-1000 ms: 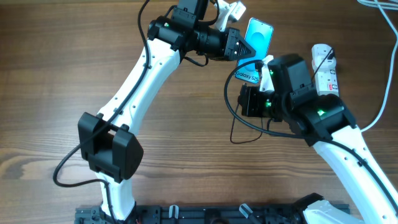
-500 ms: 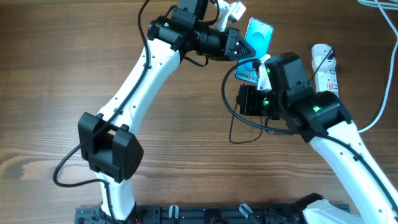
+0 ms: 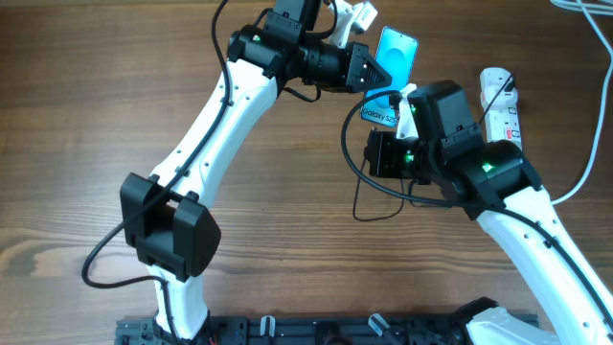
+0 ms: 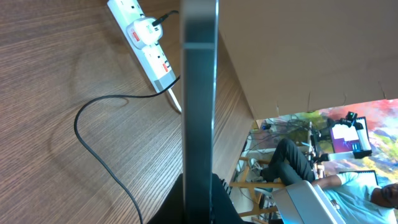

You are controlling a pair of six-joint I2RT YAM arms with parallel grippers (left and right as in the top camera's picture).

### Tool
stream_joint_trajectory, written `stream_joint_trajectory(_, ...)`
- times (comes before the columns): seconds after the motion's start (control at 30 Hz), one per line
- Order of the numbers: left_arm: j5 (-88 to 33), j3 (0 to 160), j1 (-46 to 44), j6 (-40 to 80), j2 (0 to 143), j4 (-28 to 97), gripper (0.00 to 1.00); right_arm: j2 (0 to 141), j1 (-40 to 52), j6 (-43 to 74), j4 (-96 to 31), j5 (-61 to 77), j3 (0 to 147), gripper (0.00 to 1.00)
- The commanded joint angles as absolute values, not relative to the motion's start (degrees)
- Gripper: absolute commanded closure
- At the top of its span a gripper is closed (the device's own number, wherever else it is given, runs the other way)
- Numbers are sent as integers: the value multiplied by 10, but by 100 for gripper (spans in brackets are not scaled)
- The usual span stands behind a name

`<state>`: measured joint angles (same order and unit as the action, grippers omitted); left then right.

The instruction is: Plug charger to phone and switch on socket

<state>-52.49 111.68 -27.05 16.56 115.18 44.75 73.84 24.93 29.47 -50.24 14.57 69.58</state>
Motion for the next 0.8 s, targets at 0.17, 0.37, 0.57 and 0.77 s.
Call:
stream_joint_trajectory(0.17,-548,1117,-268,150,1133,444,96,740,247,285,-496,134,705,96)
stream_joint_trajectory(0.37,-548,1117,-268,150,1133,446,96,740,247,285,-494,123,705,96)
stream_joint_trajectory(0.57,-548,1117,-268,150,1133,446,96,740,247,285,-493,123,705,96)
stream_joint_trajectory(0.77,-548,1117,-268,150,1133,446,96,740,247,285,-488,125,705,96)
